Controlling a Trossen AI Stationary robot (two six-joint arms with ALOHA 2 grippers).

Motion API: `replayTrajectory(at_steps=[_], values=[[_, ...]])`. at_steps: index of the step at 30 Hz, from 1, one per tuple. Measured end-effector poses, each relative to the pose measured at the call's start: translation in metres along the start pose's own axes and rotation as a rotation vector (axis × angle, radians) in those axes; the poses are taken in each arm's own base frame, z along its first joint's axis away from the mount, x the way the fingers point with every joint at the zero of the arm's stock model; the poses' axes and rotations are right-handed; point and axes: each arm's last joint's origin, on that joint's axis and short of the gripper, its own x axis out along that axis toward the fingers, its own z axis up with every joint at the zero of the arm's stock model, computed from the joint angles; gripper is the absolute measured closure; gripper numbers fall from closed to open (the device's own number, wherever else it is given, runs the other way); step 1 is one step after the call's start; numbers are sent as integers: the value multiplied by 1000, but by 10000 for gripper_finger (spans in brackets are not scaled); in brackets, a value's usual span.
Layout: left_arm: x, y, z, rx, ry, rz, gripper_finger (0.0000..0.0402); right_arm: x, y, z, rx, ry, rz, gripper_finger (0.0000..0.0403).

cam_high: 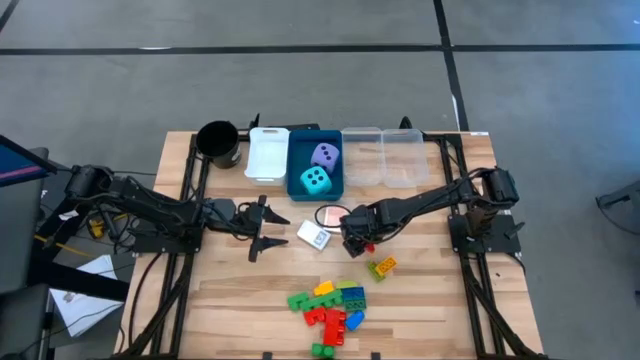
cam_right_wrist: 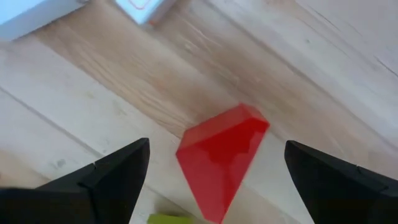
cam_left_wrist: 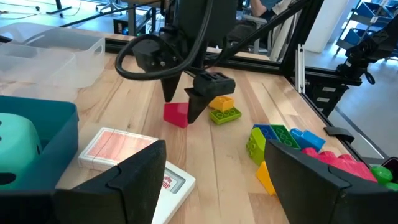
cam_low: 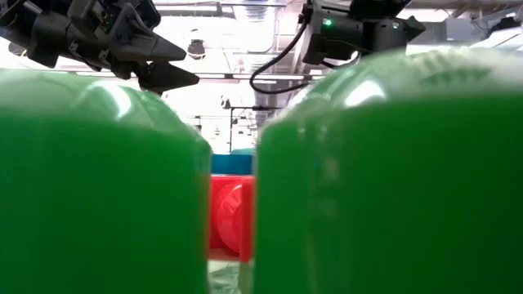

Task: Pick & Place Toys
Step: Put the red triangle block into the right transparent bin

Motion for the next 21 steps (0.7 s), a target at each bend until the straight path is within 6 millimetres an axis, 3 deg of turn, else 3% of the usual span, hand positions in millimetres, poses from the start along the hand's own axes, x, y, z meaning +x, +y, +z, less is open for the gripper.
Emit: replayTrajectory(at_steps=[21], values=[[0, 0, 0, 0, 0, 0, 135, 0, -4, 0, 185, 14, -36, 38]])
